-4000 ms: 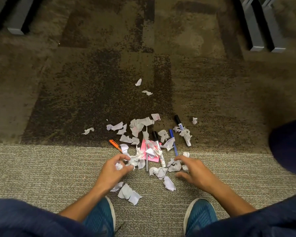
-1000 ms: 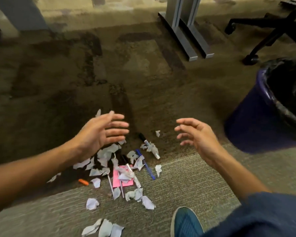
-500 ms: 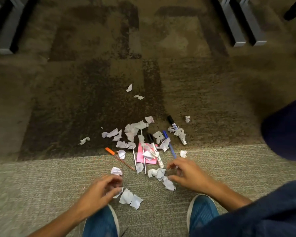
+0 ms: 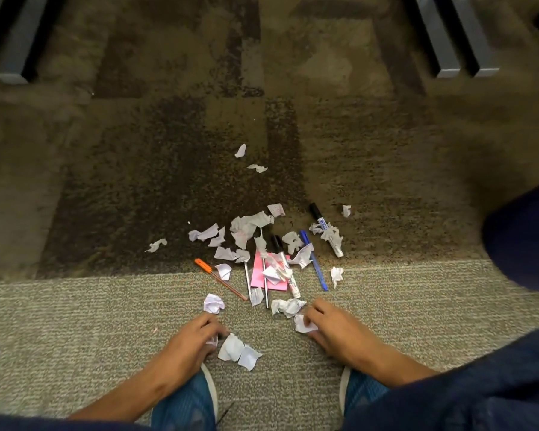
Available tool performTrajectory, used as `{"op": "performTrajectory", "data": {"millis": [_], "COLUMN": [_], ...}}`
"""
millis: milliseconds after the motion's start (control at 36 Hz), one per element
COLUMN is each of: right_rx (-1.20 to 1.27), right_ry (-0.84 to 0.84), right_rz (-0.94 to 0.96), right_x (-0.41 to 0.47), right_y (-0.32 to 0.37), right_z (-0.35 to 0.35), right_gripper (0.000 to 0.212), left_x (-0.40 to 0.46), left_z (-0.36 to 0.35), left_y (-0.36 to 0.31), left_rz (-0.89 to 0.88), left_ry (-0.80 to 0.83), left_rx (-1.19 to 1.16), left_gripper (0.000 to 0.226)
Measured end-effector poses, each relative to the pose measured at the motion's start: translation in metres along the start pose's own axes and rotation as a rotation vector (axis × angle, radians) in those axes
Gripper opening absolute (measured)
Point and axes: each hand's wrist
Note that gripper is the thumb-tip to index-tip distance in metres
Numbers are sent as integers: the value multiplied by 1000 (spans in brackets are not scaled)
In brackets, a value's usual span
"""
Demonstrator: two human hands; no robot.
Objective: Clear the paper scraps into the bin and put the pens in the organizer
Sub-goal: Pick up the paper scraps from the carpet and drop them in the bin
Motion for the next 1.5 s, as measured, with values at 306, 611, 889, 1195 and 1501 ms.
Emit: {"op": "performTrajectory", "data": {"millis": [306,611,889,1195,1501], "right_rx": [541,750,351,173,450], "right_ry": [-28,-227,-87,-54,-37], "right_rz": [-247,-480,-444,-365,-408], "right_x": [-2,4,17,23,14], "right_y": [-17,-46,-57,-52,-52], "right_z": [17,59,52,28,34], "right_gripper": [10,25,34,26,16], "left_x": [6,16,19,29,40], "left_z": [15,31,10,12,20], "left_y": [-19,-21,-10,-13,-10], "left_rz": [183,160,239,131,172], "left_ry": [-212,-400,-221,-266,-234], "left_rx": [-398,-305,-181,-44,15], "left_gripper": [42,13,45,30,14]}}
Point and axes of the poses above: each hand's wrist, its own x-axis towards the middle knuckle, its own z-axis out of the back of the hand, y = z × x, and after that the axes turned 15 degrees about -x, right-handed
